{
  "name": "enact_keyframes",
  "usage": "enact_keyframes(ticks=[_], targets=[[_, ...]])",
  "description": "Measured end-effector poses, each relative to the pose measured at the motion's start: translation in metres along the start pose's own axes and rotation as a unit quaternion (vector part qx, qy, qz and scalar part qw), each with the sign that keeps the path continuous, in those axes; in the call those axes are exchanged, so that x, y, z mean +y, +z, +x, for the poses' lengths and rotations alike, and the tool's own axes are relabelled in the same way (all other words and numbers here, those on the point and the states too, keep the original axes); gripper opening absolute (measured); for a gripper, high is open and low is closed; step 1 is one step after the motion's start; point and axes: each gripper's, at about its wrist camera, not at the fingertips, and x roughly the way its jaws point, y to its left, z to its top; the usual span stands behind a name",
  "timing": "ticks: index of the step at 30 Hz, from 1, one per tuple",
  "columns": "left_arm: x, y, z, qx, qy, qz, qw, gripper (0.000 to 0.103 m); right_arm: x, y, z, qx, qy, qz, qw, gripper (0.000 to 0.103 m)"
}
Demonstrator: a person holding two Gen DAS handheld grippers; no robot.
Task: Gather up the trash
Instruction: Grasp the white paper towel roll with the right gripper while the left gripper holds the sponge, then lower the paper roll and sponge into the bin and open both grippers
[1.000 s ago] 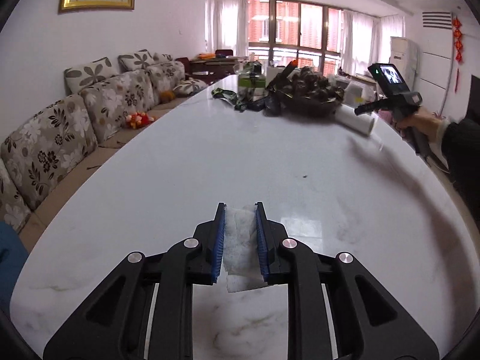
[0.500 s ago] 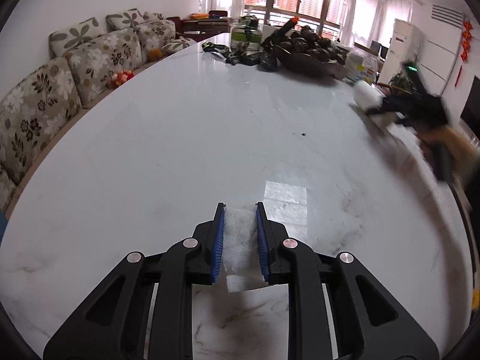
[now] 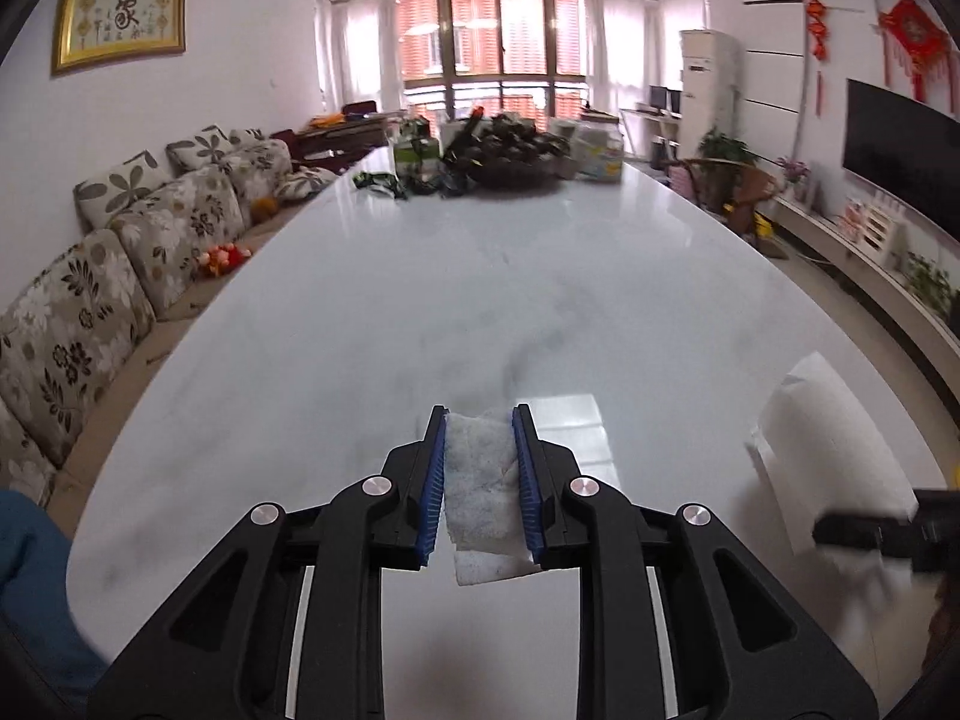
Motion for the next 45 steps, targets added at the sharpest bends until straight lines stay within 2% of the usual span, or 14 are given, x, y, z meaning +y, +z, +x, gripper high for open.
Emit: enact_keyframes(ticks=[6,10,14,16,18,20,21,23,24,26,28,34,41,45], targets=[[0.004,-0.089,-0.057,0.024,-0.013,-0.005,0.9996,0.021,0.056,-0.118,-0.03,-0.009,0.047,-0.079,0.996,0.054],[0.005,-0.151,-0.068,0.071,-0.011,0.028,0.997,0.022,0.056,-0.177,-0.012,0.051,0.05,-0.114,0.991,0.054],[0.012,-0.198,-0.04,0.172,-0.026,0.028,0.9843,0.022,0.04,-0.212,0.034,0.132,0.03,-0.105,0.985,0.054],[0.014,-0.224,-0.006,0.251,-0.032,0.028,0.967,0.024,0.033,-0.222,0.063,0.182,0.018,-0.101,0.978,0.054],[0.014,-0.257,0.035,0.336,-0.036,0.022,0.9409,0.031,0.026,-0.232,0.097,0.23,-0.021,-0.113,0.966,0.055],[0.015,-0.287,0.075,0.418,-0.04,0.009,0.9077,0.053,0.018,-0.24,0.132,0.266,-0.067,-0.137,0.952,0.056],[0.016,-0.304,0.096,0.461,-0.045,0.001,0.8863,0.069,0.015,-0.243,0.146,0.274,-0.083,-0.147,0.947,0.07],[0.018,-0.34,0.133,0.539,-0.042,-0.005,0.8415,0.072,0.011,-0.249,0.167,0.295,-0.104,-0.155,0.937,0.076],[0.019,-0.354,0.145,0.56,-0.026,0.008,0.8281,0.072,0.012,-0.251,0.17,0.297,-0.107,-0.154,0.936,0.075],[0.019,-0.361,0.149,0.567,-0.022,0.027,0.8228,0.072,0.019,-0.254,0.16,0.289,-0.079,-0.152,0.942,0.075],[0.025,-0.354,0.145,0.559,-0.028,0.025,0.8283,0.072,0.03,-0.259,0.136,0.266,-0.061,-0.163,0.948,0.076],[0.025,-0.323,0.107,0.485,-0.026,0.036,0.8732,0.074,0.032,-0.247,0.065,0.19,-0.014,-0.161,0.968,0.079],[0.034,-0.245,0.018,0.375,-0.038,0.06,0.9242,0.074,0.053,-0.16,0.004,0.118,0.021,-0.182,0.976,0.083],[0.054,-0.167,-0.055,0.279,-0.052,0.042,0.9581,0.078,0.073,-0.095,-0.049,0.047,0.033,-0.198,0.979,0.09]])
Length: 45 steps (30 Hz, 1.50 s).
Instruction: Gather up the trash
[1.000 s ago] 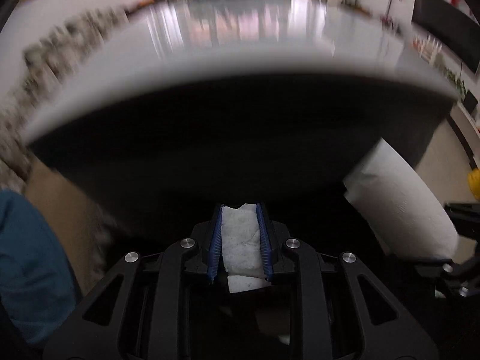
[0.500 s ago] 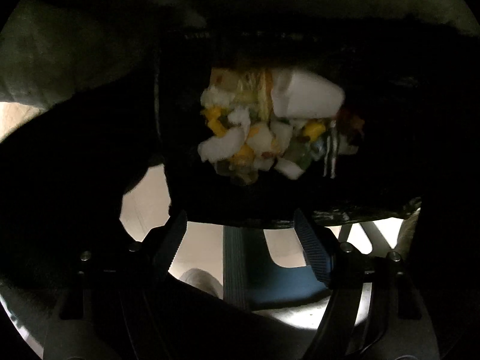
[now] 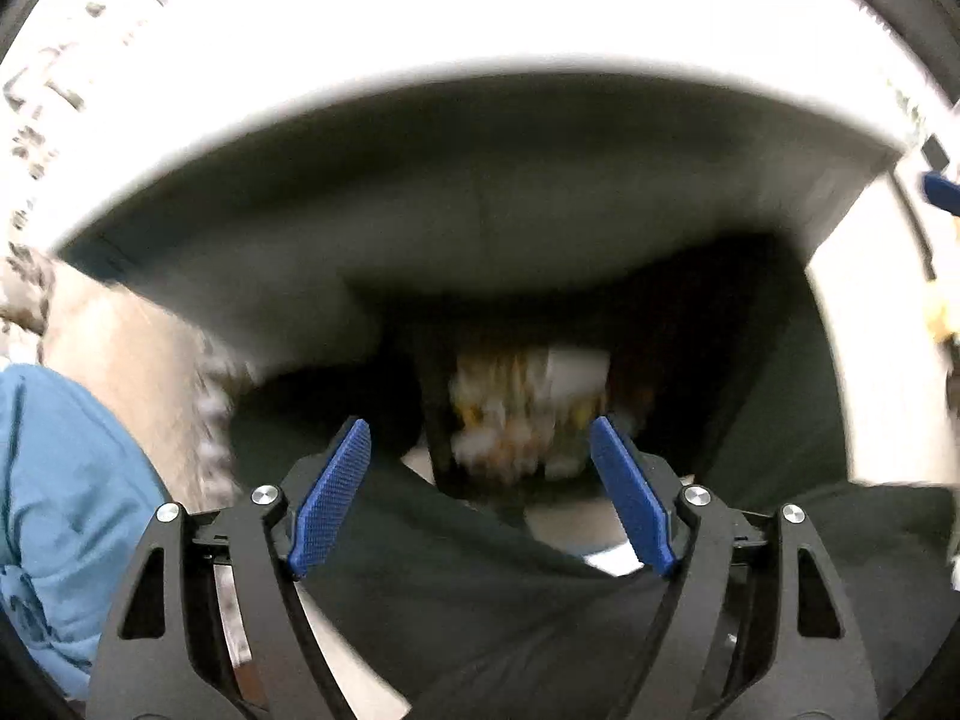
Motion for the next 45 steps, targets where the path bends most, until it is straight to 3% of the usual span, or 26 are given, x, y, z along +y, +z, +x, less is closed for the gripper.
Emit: enact_keyframes(ticks=[2,3,5,6,9,12,16,22,29,45], targets=[[0.014,0.023,-0.055,-0.079,0.018,-0.014,0.9966,0.087,-0.001,0.039,-0.025,-0.05,-0.018,-0.013,0.999,0.097],[0.023,0.039,-0.087,-0.133,0.034,-0.028,0.9902,0.09,-0.001,0.057,-0.037,-0.079,-0.036,-0.02,0.996,0.098],[0.035,0.062,-0.12,-0.198,0.048,-0.047,0.9779,0.091,0.002,0.098,-0.061,-0.161,-0.092,-0.041,0.982,0.098],[0.043,0.081,-0.138,-0.238,0.063,-0.068,0.9668,0.091,0.003,0.116,-0.067,-0.198,-0.113,-0.046,0.973,0.098],[0.055,0.129,-0.155,-0.31,0.075,-0.096,0.943,0.093,0.0,0.158,-0.065,-0.274,-0.157,-0.042,0.948,0.098],[0.054,0.18,-0.141,-0.337,0.102,-0.101,0.9304,0.093,-0.015,0.192,-0.035,-0.312,-0.18,0.002,0.933,0.098],[0.047,0.235,-0.099,-0.331,0.134,-0.103,0.9284,0.093,-0.048,0.223,0.037,-0.28,-0.209,0.067,0.935,0.098],[0.051,0.271,-0.028,-0.274,0.093,-0.132,0.9481,0.093,-0.097,0.242,0.119,-0.219,-0.255,0.114,0.935,0.098],[0.056,0.286,0.007,-0.261,0.108,-0.146,0.9483,0.093,-0.117,0.236,0.134,-0.205,-0.259,0.153,0.932,0.098],[0.067,0.295,0.016,-0.254,0.101,-0.148,0.9506,0.093,-0.114,0.228,0.151,-0.185,-0.289,0.134,0.93,0.098]])
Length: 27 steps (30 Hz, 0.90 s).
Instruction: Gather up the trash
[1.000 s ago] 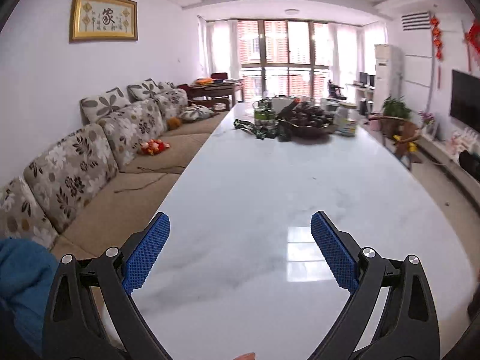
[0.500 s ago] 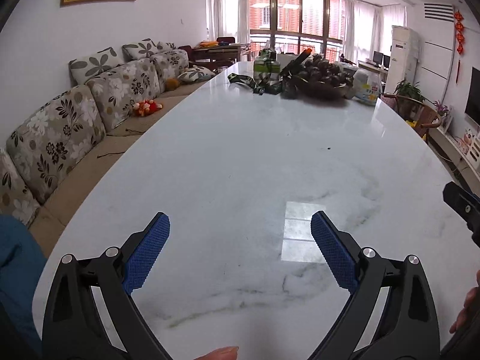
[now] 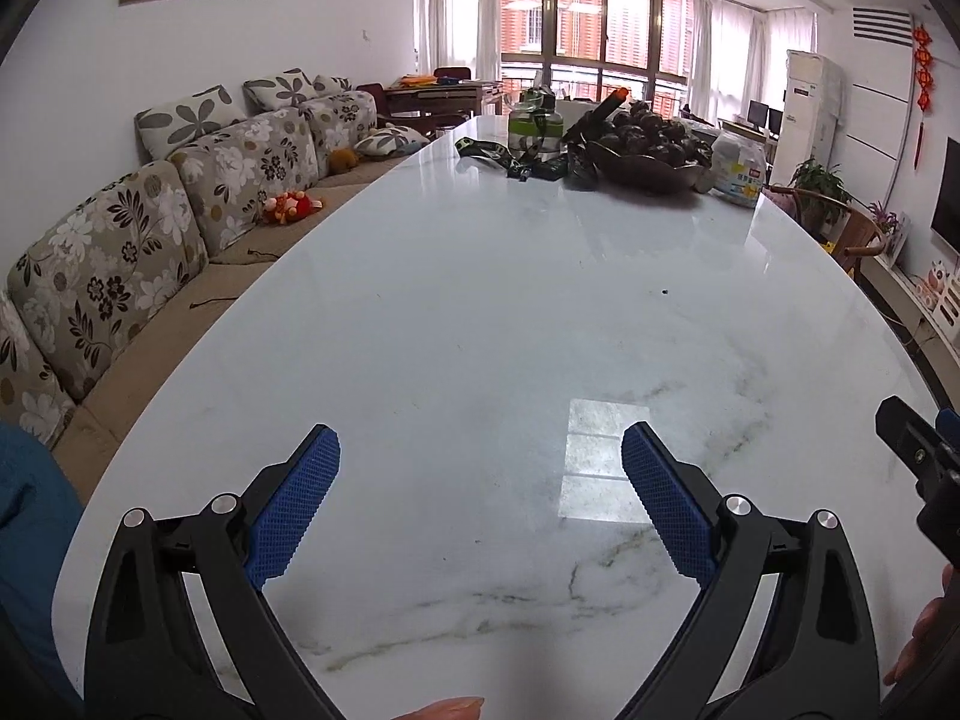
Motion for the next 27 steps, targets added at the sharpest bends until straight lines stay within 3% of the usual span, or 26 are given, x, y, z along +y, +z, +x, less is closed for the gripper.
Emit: enact_keyframes(ticks=[27], targets=[[0.0019,-0.0012,0.0003,0.002,-0.003,0.002,1.0,0.093,0.0027,-0.0007,-0.0048,-0.004,-0.01,-0.028,1.0,0.098]])
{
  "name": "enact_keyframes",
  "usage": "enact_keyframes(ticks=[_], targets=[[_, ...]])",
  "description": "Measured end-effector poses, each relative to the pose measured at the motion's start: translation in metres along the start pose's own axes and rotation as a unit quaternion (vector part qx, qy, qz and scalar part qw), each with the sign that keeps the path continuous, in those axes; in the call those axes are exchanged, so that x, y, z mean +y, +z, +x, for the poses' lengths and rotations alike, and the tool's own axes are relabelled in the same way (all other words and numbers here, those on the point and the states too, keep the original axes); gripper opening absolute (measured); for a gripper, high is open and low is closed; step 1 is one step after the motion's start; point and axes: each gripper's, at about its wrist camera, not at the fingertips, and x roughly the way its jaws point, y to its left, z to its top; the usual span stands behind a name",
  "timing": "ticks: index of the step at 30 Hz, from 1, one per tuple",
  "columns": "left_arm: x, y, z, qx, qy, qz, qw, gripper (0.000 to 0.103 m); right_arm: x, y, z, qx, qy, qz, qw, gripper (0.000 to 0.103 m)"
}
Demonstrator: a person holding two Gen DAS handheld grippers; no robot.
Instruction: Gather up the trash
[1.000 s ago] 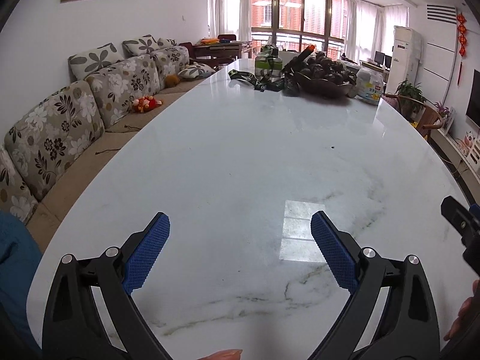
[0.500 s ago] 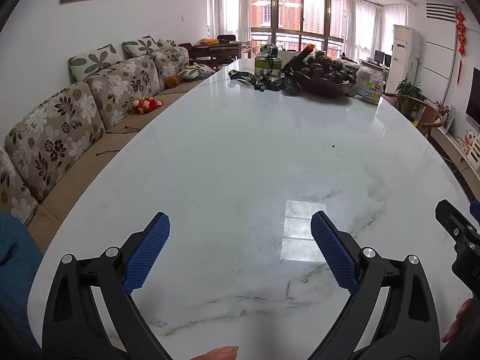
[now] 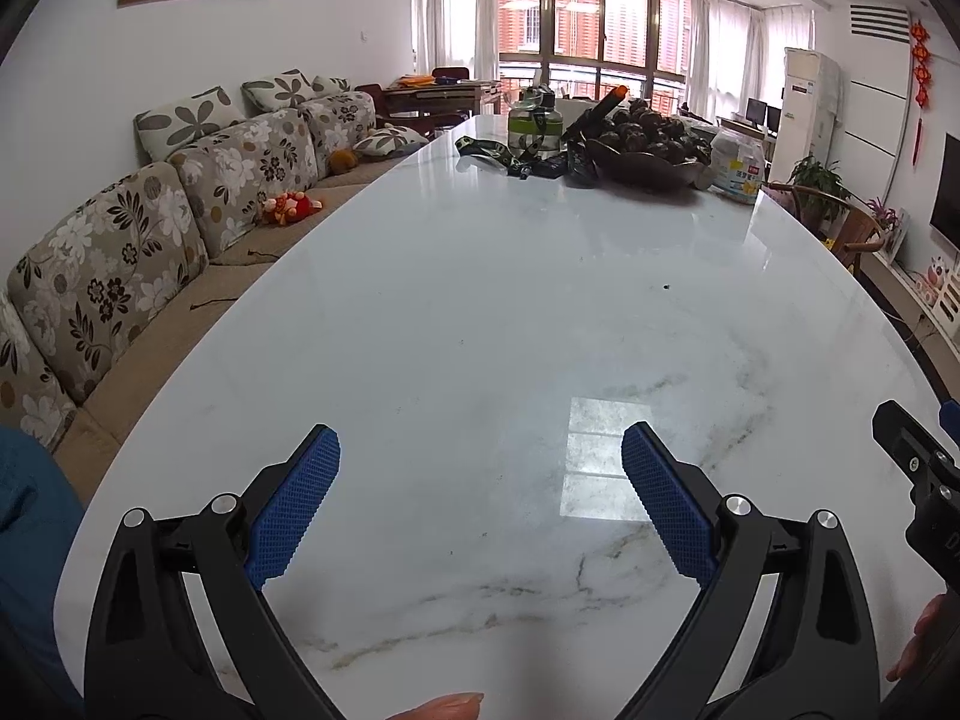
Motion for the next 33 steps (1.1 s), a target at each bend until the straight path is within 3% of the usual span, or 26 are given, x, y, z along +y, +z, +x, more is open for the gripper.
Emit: enact_keyframes(ticks=[19,24,33], targets=[[0.0043,-0.0042,-0.0038,-0.017,0.004,0.0,0.9998,0.093,-0.0001,-0.0039,-0.0002,0.006,0.001,-0.006,1.0,0.098],[0.0032,-0.0047,-0.0029,-0.007,-0.019,-0.001,0.9998,0.093,0.0001,-0.0052,-0.002,0.009,0.003,-0.002,1.0,0.098],[-0.0042,-0.0062,-0.0053,-0.013,-0.03,0.027,0.9991,0.093,-0.0003,-0.0032,-0.0055,0.004,0.001,-0.002,1.0,0.098]])
